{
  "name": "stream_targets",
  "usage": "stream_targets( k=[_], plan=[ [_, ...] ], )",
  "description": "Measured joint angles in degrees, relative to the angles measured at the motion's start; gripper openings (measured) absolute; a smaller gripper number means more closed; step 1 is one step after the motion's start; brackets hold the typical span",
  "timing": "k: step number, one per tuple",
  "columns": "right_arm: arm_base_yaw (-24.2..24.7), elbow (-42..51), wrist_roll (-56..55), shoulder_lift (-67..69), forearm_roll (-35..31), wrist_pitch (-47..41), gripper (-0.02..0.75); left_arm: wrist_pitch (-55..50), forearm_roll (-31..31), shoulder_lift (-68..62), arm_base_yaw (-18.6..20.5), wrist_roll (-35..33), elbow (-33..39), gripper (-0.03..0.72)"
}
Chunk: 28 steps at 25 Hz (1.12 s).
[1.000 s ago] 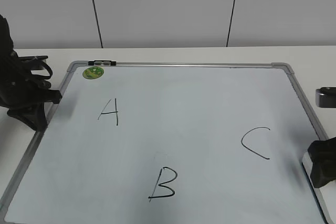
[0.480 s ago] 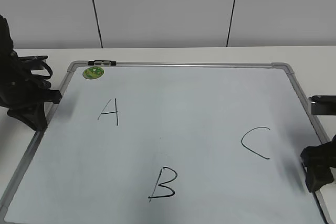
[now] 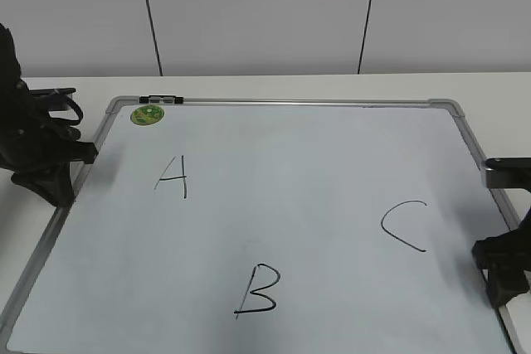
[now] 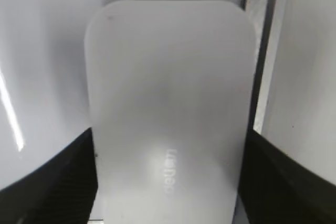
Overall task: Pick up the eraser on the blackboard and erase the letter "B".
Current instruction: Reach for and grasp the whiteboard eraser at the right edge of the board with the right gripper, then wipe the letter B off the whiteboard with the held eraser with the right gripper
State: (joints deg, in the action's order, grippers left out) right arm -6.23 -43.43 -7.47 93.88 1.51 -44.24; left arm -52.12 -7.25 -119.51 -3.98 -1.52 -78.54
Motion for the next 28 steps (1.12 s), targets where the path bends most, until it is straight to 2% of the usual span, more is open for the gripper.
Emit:
stream_targets(
  k=[4, 13, 19, 22, 28],
  plan=[
    [0.0, 0.0, 0.0, 0.0, 0.1, 0.0, 0.525, 0.0, 0.0, 0.0, 0.0, 0.0, 0.0, 0.031],
    [0.0, 0.0, 0.0, 0.0, -0.1, 0.0, 0.522, 0.0, -0.1, 0.0, 0.0, 0.0, 0.0, 0.033],
    [-0.8, -6.4, 2.1, 0.4, -6.0, -8.8, 0.522, -0.1, -0.2, 0.0, 0.0, 0.0, 0.0, 0.034],
    [-4.1, -11.7, 3.0, 0.4, -6.4, -12.4, 0.522, -0.1, -0.2, 0.0, 0.0, 0.0, 0.0, 0.034],
    [-15.0, -22.4, 3.2, 3.7, -6.7, -15.7, 0.522, -0.1, -0.3, 0.0, 0.0, 0.0, 0.0, 0.036]
  ],
)
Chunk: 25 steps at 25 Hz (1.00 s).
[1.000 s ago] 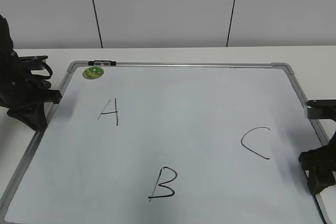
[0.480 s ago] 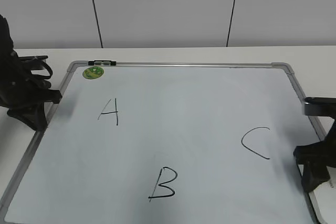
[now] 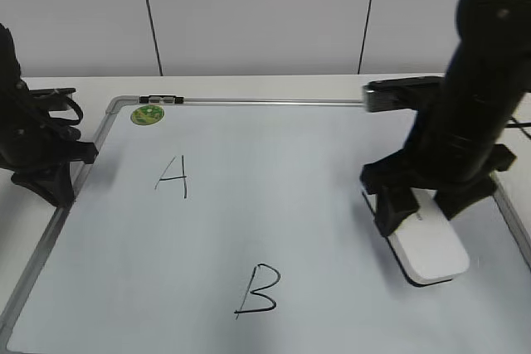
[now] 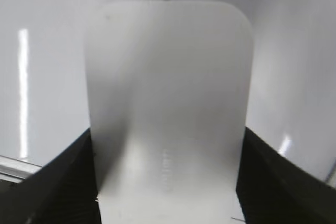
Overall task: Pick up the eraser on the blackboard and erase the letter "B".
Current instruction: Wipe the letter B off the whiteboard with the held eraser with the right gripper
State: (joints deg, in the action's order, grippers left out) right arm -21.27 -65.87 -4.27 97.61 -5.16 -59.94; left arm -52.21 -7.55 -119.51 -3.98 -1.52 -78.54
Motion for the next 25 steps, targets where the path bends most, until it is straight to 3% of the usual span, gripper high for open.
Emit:
stream_targets(
  k=[5, 11, 25],
  plan=[
    [-8.3, -8.5, -1.2, 7.6, 3.6, -3.8, 0.522, 0.0, 0.0, 0.0, 0.0, 0.0, 0.0, 0.038],
    [-14.8, -16.1, -2.2, 14.1, 5.7, -5.2, 0.522, 0.0, 0.0, 0.0, 0.0, 0.0, 0.0, 0.039],
    [-20.6, -19.5, -2.5, 22.7, 6.0, -2.6, 0.522, 0.0, 0.0, 0.0, 0.0, 0.0, 0.0, 0.041]
  ],
)
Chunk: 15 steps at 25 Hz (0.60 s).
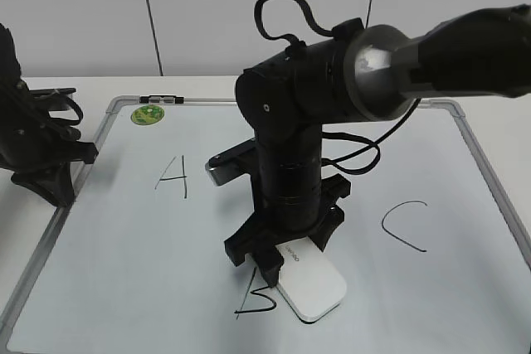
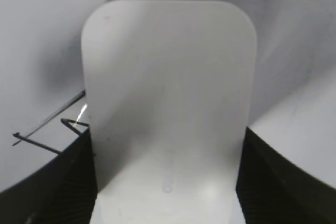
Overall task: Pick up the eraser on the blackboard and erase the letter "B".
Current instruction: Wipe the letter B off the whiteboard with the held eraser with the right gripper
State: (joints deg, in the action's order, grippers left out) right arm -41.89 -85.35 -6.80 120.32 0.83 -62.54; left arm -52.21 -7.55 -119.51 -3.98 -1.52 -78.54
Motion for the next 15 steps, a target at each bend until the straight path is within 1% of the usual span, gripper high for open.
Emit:
stream_targets(
  k=[9, 15],
  plan=[
    [-0.1, -0.7, -0.1, 0.8, -0.3, -0.4, 0.522, 0.0, 0.0, 0.0, 0.0, 0.0, 0.0, 0.041],
    [-1.2, -0.7, -0.5, 0.9, 0.5, -0.4, 0.522, 0.0, 0.0, 0.0, 0.0, 0.0, 0.0, 0.042]
  ],
)
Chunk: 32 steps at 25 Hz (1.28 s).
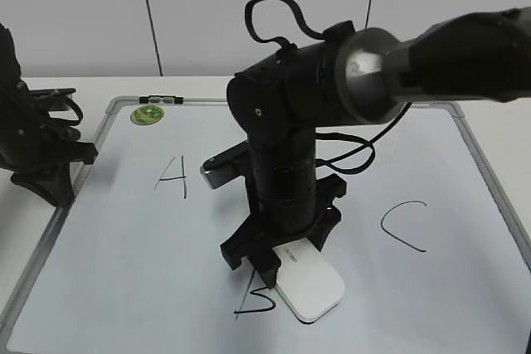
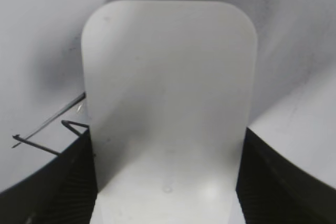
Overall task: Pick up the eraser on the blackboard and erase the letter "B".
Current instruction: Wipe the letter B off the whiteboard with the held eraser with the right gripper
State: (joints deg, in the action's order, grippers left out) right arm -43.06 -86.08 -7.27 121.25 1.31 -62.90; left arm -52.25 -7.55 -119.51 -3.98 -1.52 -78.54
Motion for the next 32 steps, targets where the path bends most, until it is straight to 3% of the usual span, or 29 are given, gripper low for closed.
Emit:
stream_targets(
  k=[32],
  plan=[
    [-6.3, -0.1, 0.0, 0.1, 1.5, 0.6, 0.521, -0.5, -0.9, 0.0, 0.1, -0.1, 0.0, 0.038]
  ],
)
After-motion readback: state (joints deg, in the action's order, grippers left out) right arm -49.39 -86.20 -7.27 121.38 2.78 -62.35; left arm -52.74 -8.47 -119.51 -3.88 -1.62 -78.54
